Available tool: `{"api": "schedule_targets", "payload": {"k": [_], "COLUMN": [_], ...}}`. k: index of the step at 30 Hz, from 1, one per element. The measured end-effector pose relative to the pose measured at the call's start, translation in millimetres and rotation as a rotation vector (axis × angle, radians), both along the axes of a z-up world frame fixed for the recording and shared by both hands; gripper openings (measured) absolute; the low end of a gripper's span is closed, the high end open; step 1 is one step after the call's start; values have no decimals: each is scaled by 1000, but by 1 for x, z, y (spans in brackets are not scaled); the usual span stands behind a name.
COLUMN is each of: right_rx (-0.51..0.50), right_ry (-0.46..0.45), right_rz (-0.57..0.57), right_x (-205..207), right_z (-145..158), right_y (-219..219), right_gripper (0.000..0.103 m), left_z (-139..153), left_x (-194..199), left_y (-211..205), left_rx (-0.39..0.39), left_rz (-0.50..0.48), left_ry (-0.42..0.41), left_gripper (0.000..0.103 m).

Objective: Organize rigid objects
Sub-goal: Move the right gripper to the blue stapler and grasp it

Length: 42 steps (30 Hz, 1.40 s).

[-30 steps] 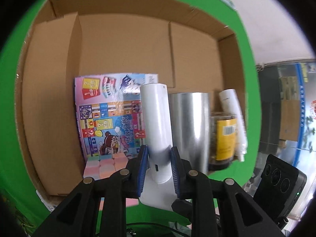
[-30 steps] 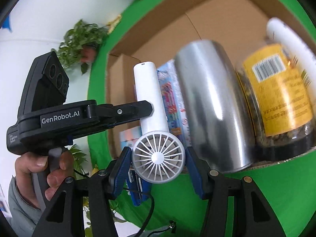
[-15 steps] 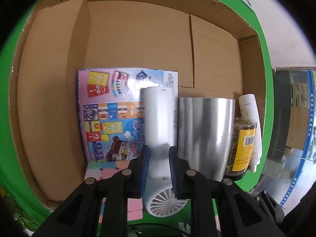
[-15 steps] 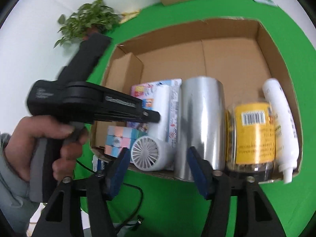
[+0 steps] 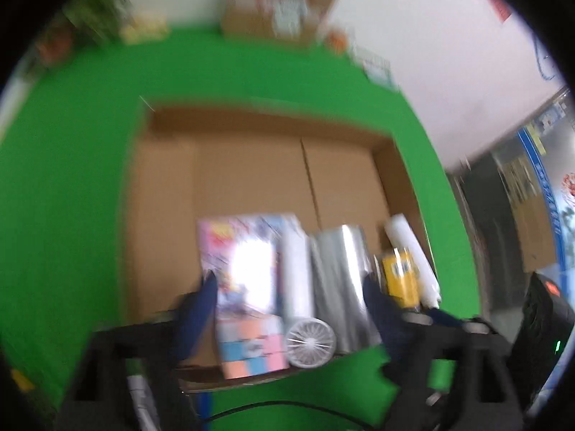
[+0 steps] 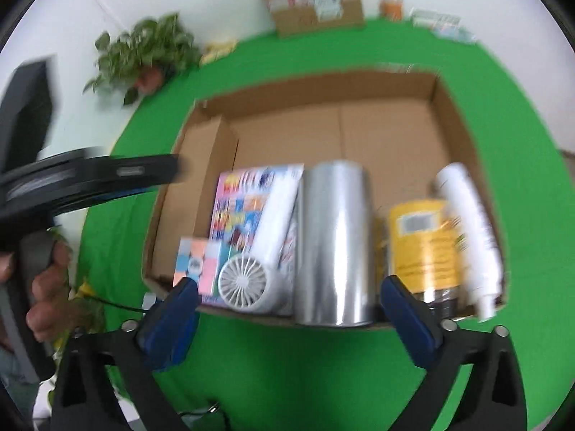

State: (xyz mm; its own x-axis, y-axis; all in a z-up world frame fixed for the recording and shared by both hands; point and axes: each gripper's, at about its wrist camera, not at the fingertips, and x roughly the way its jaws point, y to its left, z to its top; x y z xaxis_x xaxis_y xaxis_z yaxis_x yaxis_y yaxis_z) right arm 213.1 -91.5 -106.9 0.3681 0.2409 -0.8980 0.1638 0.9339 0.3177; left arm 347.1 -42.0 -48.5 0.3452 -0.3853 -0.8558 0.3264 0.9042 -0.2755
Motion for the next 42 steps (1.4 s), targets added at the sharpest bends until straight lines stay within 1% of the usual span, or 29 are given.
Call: {"api": "schedule_targets", "payload": {"k": [1, 2, 4, 6, 8, 9, 10, 12, 15, 16, 17, 20, 23, 26, 28, 30, 32, 33, 35, 36, 37, 38, 39, 40, 41, 42], "right_rx": [-55, -87, -100, -86, -80, -75, -66, -38, 8, 25, 37, 56, 54, 29, 19, 12, -9, -11, -5, 8, 24, 37, 42, 42, 38, 40], "right_ry": [-44, -73, -106, -100, -70, -60, -49, -21, 33, 52, 69, 110, 152, 169, 188, 197, 203, 203, 197, 192, 185, 178, 171, 159, 147, 137], "right_rz": [-23, -44, -67, -66, -29, -8, 15, 61, 129, 152, 177, 255, 293, 266, 225, 182, 125, 107, 64, 55, 52, 60, 75, 98, 125, 153], "right_x": [-8, -12, -19, -21, -25, -32, -36, -45, -56, -60, -65, -80, -96, -114, -123, -129, -136, -135, -141, -142, -143, -144, -145, -145, -144, -142], "right_z": [9, 15, 25, 28, 26, 25, 28, 25, 12, 9, 6, 0, -6, -8, -10, -11, -14, -15, -15, -16, -18, -21, -23, -25, -28, -31], "right_y": [-1, -1, -3, 6, 24, 29, 41, 65, 102, 112, 124, 151, 163, 160, 148, 135, 120, 113, 97, 92, 89, 88, 88, 91, 95, 101], "right_gripper": [102, 102, 102, 102, 102, 102, 102, 102, 102, 102, 102, 102, 102, 102, 102, 102, 101, 99, 99, 99, 99, 99, 99, 99, 99, 99], "left_z": [6, 13, 15, 10, 0, -8, -10, -23, -49, -60, -64, -91, -118, -130, -143, -154, -157, -158, -159, -160, -160, -158, -156, -154, -153, -151], "left_x": [-5, -12, -26, -42, -57, -67, -72, -91, -107, -110, -111, -115, -114, -106, -103, -102, -105, -108, -114, -119, -123, -126, -128, -129, -129, -129], "left_y": [8, 24, 57, 96, 124, 143, 154, 176, 189, 190, 189, 179, 157, 139, 127, 112, 100, 93, 86, 83, 81, 81, 83, 90, 95, 105], "left_rx": [0, 4, 12, 6, 1, -4, -12, -40, -25, -25, -27, -70, -96, -127, -141, -152, -121, -142, -247, -330, -376, -373, -347, -316, -309, -311], "left_rz": [19, 47, 129, 207, 245, 265, 274, 289, 297, 289, 284, 238, 186, 130, 103, 67, 46, 23, 1, -11, -16, -9, 11, 48, 74, 123], "left_ry": [-31, -53, -43, 0, 46, 90, 110, 167, 246, 278, 295, 346, 391, 408, 437, 466, 459, 463, 500, 539, 566, 566, 554, 536, 526, 513], "left_gripper": [85, 85, 85, 85, 85, 85, 85, 85, 85, 85, 85, 84, 84, 83, 79, 78, 78, 78, 78, 78, 78, 78, 78, 78, 78, 78]}}
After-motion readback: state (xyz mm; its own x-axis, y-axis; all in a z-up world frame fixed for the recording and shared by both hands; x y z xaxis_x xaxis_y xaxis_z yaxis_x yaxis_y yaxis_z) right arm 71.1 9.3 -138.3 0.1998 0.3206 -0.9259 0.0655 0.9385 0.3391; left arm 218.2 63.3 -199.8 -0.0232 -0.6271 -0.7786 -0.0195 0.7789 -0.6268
